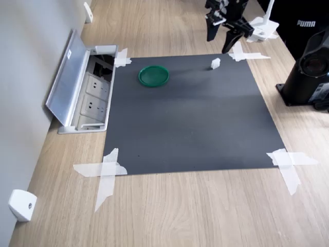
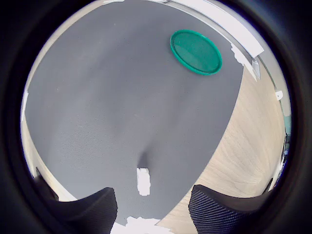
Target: Grasp a white terminal and put it on the green lid.
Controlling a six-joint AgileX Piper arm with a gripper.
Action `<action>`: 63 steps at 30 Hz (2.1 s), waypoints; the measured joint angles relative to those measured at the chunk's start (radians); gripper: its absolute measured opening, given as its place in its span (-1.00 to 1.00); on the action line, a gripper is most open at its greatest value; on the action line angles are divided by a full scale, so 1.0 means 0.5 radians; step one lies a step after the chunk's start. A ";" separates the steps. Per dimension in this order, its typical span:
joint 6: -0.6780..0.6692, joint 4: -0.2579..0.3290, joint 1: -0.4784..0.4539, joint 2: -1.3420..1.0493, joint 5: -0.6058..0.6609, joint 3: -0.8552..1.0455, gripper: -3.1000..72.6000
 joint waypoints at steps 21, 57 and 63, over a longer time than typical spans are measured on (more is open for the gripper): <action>0.017 -0.066 0.000 0.338 -0.304 0.156 0.71; -0.013 -0.035 0.000 0.449 -0.267 0.063 -0.23; 0.001 -0.035 0.000 0.449 -0.254 0.063 -0.70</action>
